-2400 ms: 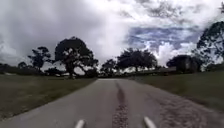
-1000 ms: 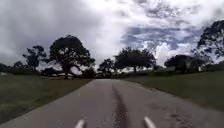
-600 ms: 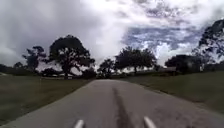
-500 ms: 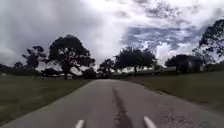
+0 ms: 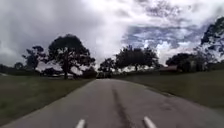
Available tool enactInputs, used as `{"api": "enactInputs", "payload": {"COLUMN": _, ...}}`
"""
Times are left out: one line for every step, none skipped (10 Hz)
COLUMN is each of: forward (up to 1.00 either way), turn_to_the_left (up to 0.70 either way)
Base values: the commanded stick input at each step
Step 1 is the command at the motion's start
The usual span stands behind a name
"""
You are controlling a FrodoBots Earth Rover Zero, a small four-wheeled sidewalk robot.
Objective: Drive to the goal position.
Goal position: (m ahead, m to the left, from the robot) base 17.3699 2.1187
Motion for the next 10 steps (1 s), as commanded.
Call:
{"api": "enactInputs", "payload": {"forward": 0.70, "turn_to_the_left": 0.00}}
{"api": "enactInputs", "payload": {"forward": 0.70, "turn_to_the_left": 0.00}}
{"api": "enactInputs", "payload": {"forward": 0.70, "turn_to_the_left": 0.00}}
{"api": "enactInputs", "payload": {"forward": 0.70, "turn_to_the_left": 0.00}}
{"api": "enactInputs", "payload": {"forward": 0.70, "turn_to_the_left": 0.00}}
{"api": "enactInputs", "payload": {"forward": 0.70, "turn_to_the_left": 0.00}}
{"api": "enactInputs", "payload": {"forward": 0.70, "turn_to_the_left": 0.00}}
{"api": "enactInputs", "payload": {"forward": 0.70, "turn_to_the_left": 0.00}}
{"api": "enactInputs", "payload": {"forward": 0.70, "turn_to_the_left": 0.00}}
{"api": "enactInputs", "payload": {"forward": 0.70, "turn_to_the_left": 0.00}}
